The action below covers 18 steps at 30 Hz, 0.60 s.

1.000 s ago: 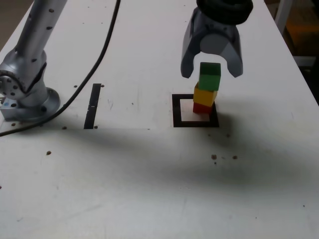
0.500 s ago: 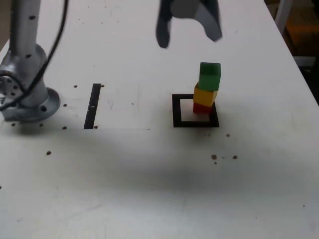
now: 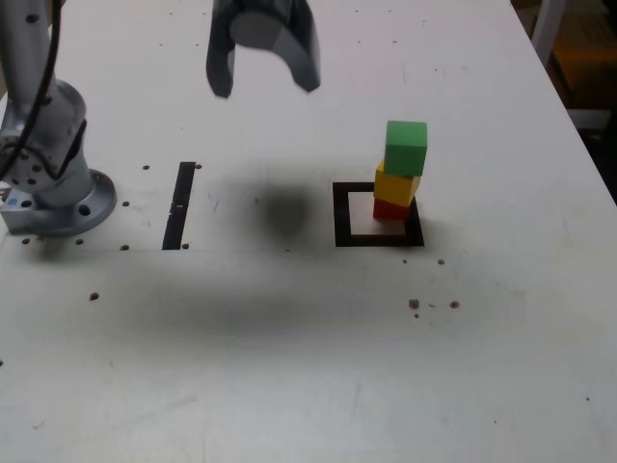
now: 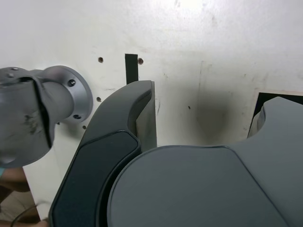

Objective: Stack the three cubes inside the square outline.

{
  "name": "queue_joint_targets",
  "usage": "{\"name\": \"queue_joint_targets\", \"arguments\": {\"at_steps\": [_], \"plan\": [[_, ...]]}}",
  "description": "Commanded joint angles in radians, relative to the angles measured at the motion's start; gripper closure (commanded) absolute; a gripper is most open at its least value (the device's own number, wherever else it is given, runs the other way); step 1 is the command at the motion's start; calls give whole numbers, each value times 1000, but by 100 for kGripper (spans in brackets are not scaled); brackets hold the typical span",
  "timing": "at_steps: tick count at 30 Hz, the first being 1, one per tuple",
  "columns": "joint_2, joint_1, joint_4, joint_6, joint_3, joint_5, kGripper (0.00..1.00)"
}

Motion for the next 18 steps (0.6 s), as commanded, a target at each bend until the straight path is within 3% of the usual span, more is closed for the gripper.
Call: {"name": "queue_joint_targets", "arguments": {"at_steps": [1,12,18], "plan": [[-7,2,-95,3,136,-11,21],[-6,2,-427,20,502,-73,21],[2,0,-537,40,605,-101,21]]}}
